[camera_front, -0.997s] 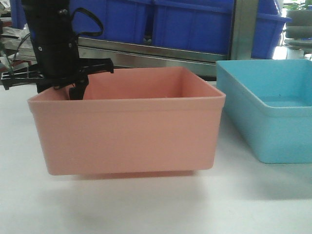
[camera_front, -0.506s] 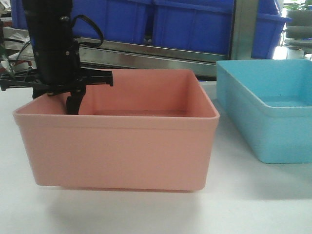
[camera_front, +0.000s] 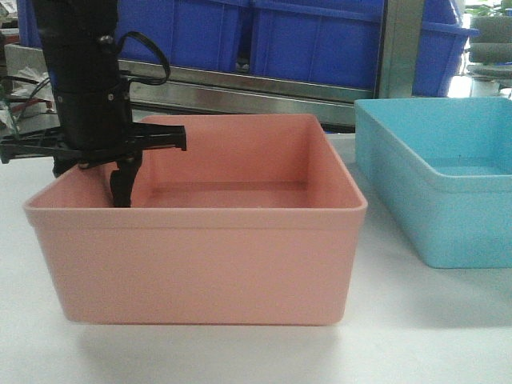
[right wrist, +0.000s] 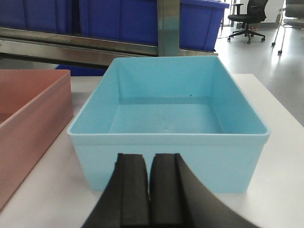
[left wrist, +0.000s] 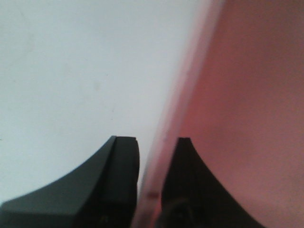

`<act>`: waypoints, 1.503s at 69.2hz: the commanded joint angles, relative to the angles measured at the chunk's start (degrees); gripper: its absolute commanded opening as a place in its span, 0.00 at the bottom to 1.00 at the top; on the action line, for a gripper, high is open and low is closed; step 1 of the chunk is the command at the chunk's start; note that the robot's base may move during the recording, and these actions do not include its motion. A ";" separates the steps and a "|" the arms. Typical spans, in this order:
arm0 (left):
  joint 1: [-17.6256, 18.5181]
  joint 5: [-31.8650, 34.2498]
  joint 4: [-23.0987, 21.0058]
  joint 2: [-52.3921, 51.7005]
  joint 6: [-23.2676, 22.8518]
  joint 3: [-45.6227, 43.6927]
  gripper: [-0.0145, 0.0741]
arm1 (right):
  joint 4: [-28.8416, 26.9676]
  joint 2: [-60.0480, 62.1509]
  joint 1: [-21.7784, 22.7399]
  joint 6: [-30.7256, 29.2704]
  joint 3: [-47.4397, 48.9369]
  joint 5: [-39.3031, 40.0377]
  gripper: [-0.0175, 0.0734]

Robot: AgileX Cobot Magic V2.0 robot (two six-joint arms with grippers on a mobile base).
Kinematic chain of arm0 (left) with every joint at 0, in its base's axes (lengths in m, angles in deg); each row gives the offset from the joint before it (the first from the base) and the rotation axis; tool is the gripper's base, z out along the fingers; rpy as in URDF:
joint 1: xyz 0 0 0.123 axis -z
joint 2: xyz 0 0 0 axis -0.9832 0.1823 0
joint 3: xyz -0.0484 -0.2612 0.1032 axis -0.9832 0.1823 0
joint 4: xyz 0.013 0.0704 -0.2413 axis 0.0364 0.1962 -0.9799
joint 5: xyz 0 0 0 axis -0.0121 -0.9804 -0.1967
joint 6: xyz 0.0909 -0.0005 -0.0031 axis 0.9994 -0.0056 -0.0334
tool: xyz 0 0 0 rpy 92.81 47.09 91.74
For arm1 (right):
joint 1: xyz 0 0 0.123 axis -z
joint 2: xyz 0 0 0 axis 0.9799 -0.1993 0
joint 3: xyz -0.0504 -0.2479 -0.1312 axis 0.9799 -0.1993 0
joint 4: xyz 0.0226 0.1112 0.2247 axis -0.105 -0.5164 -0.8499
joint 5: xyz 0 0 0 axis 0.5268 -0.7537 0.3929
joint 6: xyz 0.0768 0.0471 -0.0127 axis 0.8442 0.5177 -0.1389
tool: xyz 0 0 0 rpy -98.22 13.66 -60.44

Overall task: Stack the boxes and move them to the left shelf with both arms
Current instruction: 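Carry the pink bin toward the blue bin and set it down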

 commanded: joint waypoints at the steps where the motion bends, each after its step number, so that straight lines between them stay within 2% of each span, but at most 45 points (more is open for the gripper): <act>1: 0.39 0.84 -0.88 -3.31 1.86 -1.38 0.39 | 0.44 1.11 0.35 -0.36 0.98 5.05 0.25; 12: 0.39 -0.73 -0.88 -3.31 2.21 -1.76 0.72 | 0.44 1.11 0.35 -0.36 0.98 5.05 0.25; 16: 0.39 -0.86 -1.87 -3.84 5.04 -2.08 0.80 | 0.44 1.11 0.35 -0.36 0.98 5.05 0.25; 24: 0.39 -3.36 -2.36 -5.75 11.22 -3.88 0.80 | 0.44 1.11 0.35 -0.36 0.98 4.99 0.25; 30: 0.39 -5.85 -1.15 -8.40 14.73 -3.88 0.80 | 0.44 1.11 0.35 -0.36 0.98 4.99 0.25; 39: 0.39 -8.17 2.77 -15.05 17.30 -3.40 0.74 | 0.44 1.11 0.35 -0.36 0.98 4.99 0.25; 45: 0.39 -7.73 3.71 -20.42 20.31 -2.17 0.68 | 0.44 1.11 0.35 -0.36 0.98 4.99 0.25; 54: 0.39 -7.02 4.43 -28.24 24.01 0.53 0.57 | 0.44 1.11 0.35 -0.36 0.98 4.99 0.25; 61: 0.39 -4.67 5.39 -34.31 24.13 4.15 0.46 | 0.44 1.11 0.35 -0.36 0.98 4.94 0.25; 74: 0.39 3.53 7.16 -44.88 24.13 13.40 0.28 | 0.49 1.11 0.35 -0.36 0.98 4.29 0.25; 83: 0.39 11.69 8.29 -51.80 24.13 21.20 0.15 | 0.49 1.11 0.35 -0.36 0.98 4.18 0.25; 104: 0.39 31.07 8.81 -65.68 24.13 38.85 0.15 | -0.36 0.92 0.35 -0.05 4.37 6.09 0.25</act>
